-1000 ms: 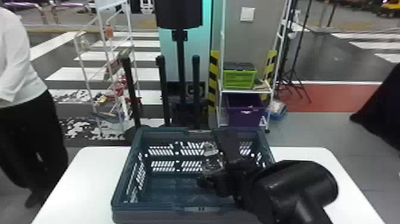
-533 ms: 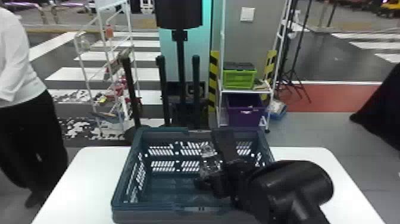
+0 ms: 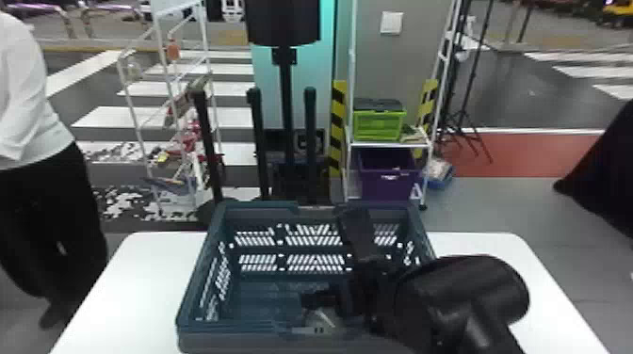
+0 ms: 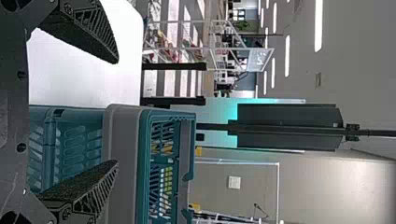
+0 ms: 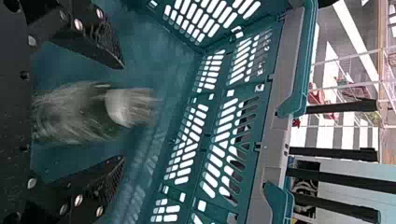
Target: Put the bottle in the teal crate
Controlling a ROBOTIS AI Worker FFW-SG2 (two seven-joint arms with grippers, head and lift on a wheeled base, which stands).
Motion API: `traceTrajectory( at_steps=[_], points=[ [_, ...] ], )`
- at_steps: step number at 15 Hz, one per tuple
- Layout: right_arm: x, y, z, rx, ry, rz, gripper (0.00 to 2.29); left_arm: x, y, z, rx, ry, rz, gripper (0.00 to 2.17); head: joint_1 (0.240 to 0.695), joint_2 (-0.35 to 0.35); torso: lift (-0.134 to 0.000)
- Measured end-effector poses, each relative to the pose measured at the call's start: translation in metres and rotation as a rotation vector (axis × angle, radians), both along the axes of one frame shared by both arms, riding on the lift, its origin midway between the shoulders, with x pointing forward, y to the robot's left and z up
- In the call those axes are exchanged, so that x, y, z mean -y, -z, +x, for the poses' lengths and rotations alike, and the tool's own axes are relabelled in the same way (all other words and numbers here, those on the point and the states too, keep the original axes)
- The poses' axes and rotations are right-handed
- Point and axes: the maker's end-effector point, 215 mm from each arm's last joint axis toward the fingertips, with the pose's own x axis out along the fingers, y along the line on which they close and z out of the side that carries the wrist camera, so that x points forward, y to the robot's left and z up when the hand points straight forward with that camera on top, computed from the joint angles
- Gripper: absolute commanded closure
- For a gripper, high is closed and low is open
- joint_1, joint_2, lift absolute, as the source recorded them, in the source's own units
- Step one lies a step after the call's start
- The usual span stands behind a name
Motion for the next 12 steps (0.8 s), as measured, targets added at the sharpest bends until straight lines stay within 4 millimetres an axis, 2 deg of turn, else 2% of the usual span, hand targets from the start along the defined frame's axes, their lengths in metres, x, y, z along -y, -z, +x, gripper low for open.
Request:
traceTrajectory(
  at_steps=[5,9,12],
  points=[
    [0.003,-0.007,0.005,0.034,0.009,0.005,0.08,0.000,0.000,0.000,-0.001,0.000,-0.001,0.12,0.499,0.000,0.000],
    [0.003,-0.026,0.010,0.112,0.016,0.041,0.08,0.000,0.001,0.000,0.000,-0.001,-0.001,0.12,0.499,0.000,0.000],
    [0.008,-0.042,0.001,0.164,0.020,0.063,0.08,0.000,0.000,0.000,0.001,-0.001,-0.002,0.12,0.499,0.000,0.000]
  ],
)
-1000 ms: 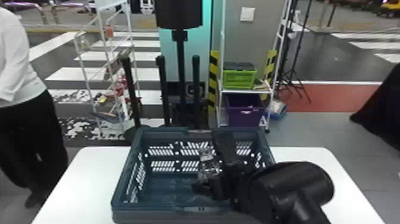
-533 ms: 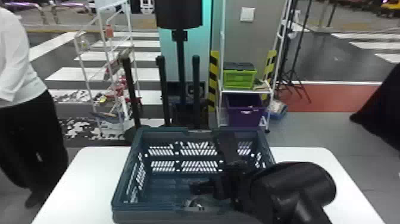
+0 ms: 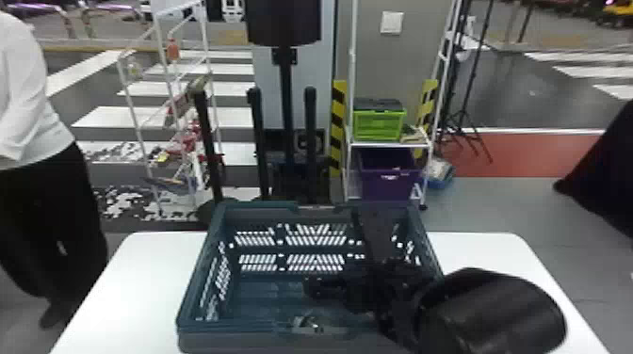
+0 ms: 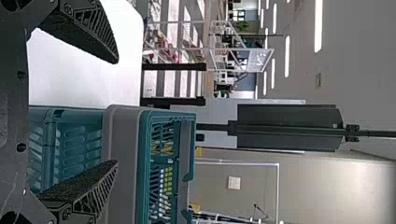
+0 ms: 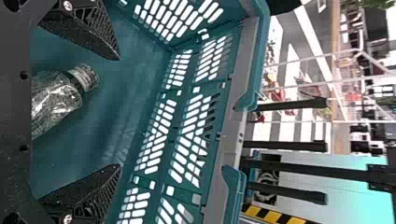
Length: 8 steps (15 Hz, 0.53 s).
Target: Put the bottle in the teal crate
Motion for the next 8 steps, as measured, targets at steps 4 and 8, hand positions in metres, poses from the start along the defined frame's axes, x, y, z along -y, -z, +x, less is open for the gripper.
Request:
traceTrajectory(
  at_steps=[4,8],
  points=[
    [0.016,-0.019,-0.021,0.110,0.017,0.020,0.08,0.000,0.002,0.001,-0.002,-0.001,0.001,0.12,0.499,0.000,0.000],
    [0.045,-0.033,-0.050,0.229,0.064,0.036,0.08,0.000,0.000,0.003,0.001,0.000,0.001,0.12,0.499,0.000,0.000]
  ],
)
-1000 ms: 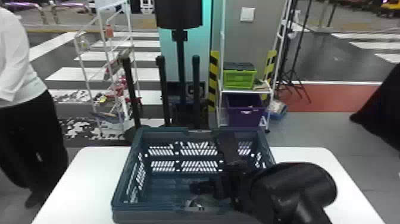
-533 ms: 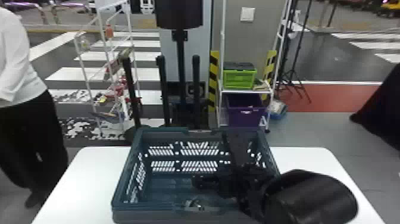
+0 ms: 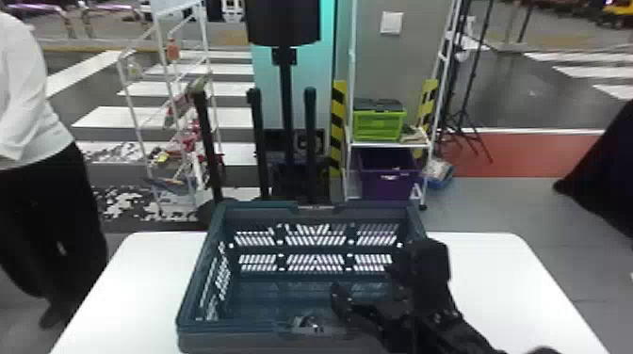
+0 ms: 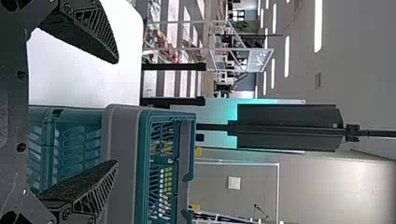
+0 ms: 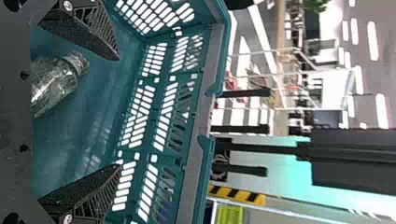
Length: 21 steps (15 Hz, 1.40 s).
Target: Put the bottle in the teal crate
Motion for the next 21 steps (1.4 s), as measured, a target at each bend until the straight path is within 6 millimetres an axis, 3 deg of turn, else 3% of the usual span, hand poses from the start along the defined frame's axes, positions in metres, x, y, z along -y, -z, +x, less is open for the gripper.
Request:
traceTrajectory(
  at_steps=[6,9,13,18,21],
  points=[
    [0.049,-0.047,-0.051,0.262,0.103,0.138,0.08,0.002,0.001,0.001,-0.007,0.002,0.000,0.12,0.499,0.000,0.000],
    [0.070,-0.056,-0.081,0.346,0.152,0.184,0.08,0.003,0.002,0.001,-0.010,0.005,0.000,0.12,0.499,0.000,0.000],
    [0.093,-0.046,-0.114,0.393,0.207,0.205,0.09,0.005,0.004,0.002,-0.012,0.009,0.000,0.12,0.499,0.000,0.000],
    [0.113,-0.013,-0.141,0.332,0.261,0.184,0.09,0.006,0.001,0.003,-0.007,0.012,-0.002,0.12,0.499,0.000,0.000],
    [0.124,-0.005,-0.156,0.324,0.287,0.172,0.09,0.006,0.001,0.004,-0.007,0.013,-0.001,0.12,0.499,0.000,0.000]
  ],
)
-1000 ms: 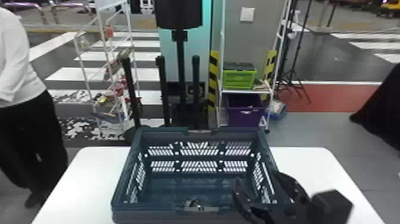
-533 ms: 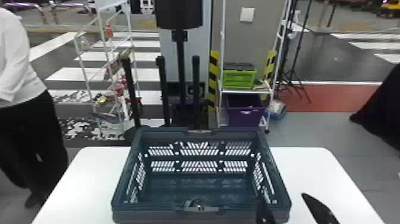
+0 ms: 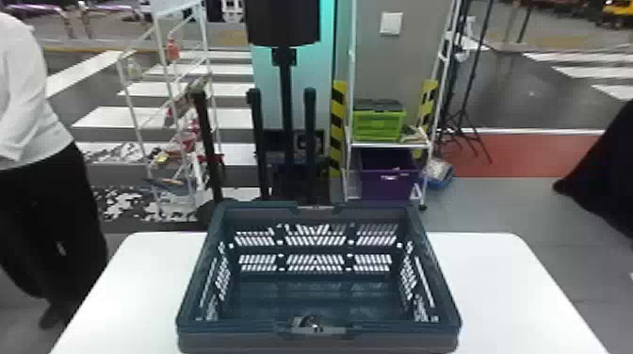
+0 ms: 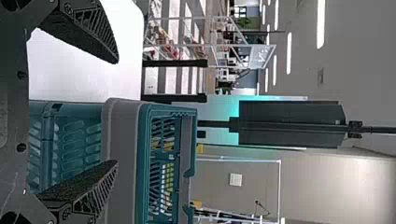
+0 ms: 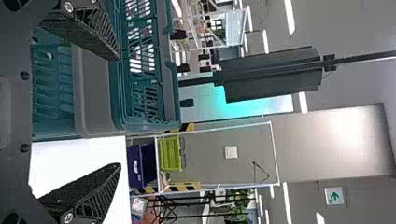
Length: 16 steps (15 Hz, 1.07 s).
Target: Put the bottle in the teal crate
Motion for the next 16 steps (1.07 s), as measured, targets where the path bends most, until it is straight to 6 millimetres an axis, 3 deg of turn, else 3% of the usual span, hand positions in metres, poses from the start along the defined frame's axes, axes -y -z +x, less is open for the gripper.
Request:
traceTrajectory(
  at_steps=[6,16],
  points=[
    [0.011,0.010,-0.024,0.014,0.023,-0.002,0.09,0.002,0.000,0.001,-0.001,0.003,-0.003,0.12,0.499,0.000,0.000],
    [0.015,0.018,-0.030,0.003,0.027,-0.007,0.09,0.003,-0.001,0.001,-0.002,0.005,-0.003,0.12,0.499,0.000,0.000]
  ],
)
